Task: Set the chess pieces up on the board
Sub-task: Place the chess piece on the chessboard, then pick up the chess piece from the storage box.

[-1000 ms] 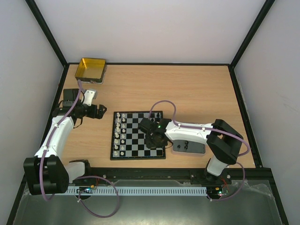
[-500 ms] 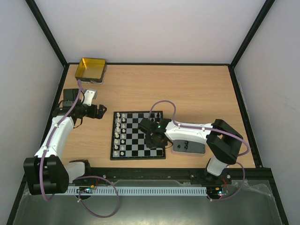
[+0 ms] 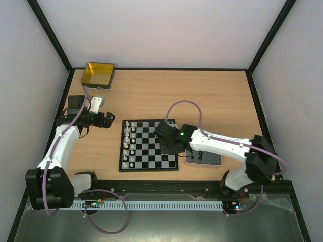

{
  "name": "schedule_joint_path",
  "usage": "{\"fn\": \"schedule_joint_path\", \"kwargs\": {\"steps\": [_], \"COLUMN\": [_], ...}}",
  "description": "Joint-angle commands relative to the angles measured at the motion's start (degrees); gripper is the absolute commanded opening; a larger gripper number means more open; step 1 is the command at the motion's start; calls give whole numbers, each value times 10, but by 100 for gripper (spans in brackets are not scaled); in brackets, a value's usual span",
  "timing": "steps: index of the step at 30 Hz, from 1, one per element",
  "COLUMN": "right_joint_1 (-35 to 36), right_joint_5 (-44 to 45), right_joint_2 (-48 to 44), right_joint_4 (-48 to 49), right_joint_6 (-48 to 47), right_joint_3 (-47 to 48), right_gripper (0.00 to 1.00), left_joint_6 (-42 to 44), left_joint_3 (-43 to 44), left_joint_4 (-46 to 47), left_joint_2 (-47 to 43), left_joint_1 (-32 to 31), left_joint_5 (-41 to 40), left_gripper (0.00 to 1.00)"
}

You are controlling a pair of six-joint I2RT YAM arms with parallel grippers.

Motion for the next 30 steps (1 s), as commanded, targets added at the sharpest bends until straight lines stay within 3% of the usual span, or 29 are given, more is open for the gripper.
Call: {"fn": "schedule_joint_path", "kwargs": {"steps": [1,6,9,30], "right_joint_1": [-18,-85,-110,-130], "right_joint_5": [56,61,60,4], "right_joint_2": [-69,-151,-179,-183], "right_joint_4": [-73,-94,-97,0], "right_joint_6": [19,19,12,6], "right_joint_3": [-16,-82,-126,-251], "right_gripper": [33,34,39,34], "left_joint_6": [1,1,1,1], "left_joint_3": [-3,-3,-2,-3], "left_joint_4": [-3,-3,-3,-6], "left_joint_2": [-12,-12,-12,-15], "left_joint_1": [3,3,4,3], "left_joint_5": [12,13,13,9], "left_gripper": [99,99,100,99]}}
